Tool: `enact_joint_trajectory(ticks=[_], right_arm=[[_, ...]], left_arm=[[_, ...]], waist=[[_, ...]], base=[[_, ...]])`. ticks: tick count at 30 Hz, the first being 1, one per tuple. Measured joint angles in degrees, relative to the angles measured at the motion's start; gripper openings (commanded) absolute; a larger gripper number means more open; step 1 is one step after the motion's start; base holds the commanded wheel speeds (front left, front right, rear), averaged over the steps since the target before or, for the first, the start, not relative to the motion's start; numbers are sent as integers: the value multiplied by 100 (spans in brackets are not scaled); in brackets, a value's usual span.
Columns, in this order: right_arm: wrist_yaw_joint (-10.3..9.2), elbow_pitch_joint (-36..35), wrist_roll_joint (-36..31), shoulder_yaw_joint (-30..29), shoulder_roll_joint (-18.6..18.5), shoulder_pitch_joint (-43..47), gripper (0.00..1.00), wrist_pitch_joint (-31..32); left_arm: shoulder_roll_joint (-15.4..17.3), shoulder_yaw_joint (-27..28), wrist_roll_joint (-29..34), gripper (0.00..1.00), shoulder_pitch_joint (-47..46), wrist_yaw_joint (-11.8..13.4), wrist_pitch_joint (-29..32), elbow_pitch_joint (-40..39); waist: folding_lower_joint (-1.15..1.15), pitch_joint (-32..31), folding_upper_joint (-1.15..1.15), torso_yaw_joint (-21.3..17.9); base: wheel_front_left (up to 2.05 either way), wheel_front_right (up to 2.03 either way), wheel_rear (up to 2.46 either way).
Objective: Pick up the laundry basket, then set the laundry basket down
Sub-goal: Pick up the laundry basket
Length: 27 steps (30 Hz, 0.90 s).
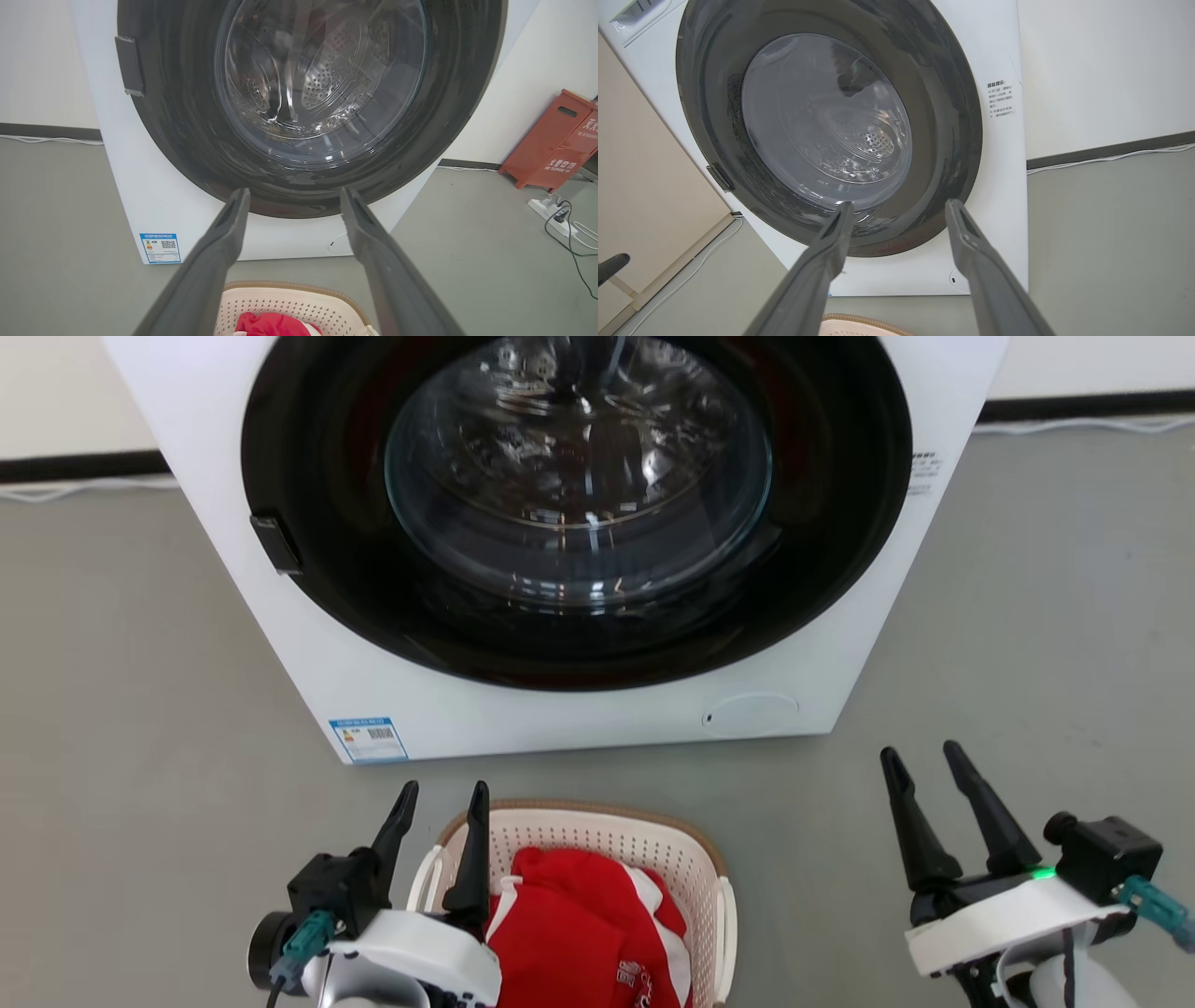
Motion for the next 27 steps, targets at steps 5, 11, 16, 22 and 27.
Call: enact_joint_trajectory(ticks=[5, 11, 16, 22, 27], right_arm=[[0, -19, 4, -40, -69, -69, 100, 0], [0, -77, 64, 18, -172, -253, 100, 0], [0, -152, 226, 34, -321, -435, 100, -9], [0, -198, 325, 60, -428, -623, 100, -9], [0, -274, 431, 123, -511, -784, 100, -11]], left_arm=[[-1, 1, -19, 100, -185, 22, -1, 146], [-7, 97, -19, 100, -421, 105, -21, 374], [-12, 209, -19, 100, -701, 162, -25, 617], [-20, 478, -70, 100, -1005, 214, -25, 1143], [-33, 766, -69, 100, -1391, 207, -25, 1725]], waist=[[0, 251, 0, -12], [0, 672, 0, -41], [0, 1070, 0, -57], [0, 1523, 0, -73], [0, 1969, 0, -115]], base=[[0, 0, 0], [0, 0, 0], [0, 0, 0], [0, 0, 0], [0, 0, 0]])
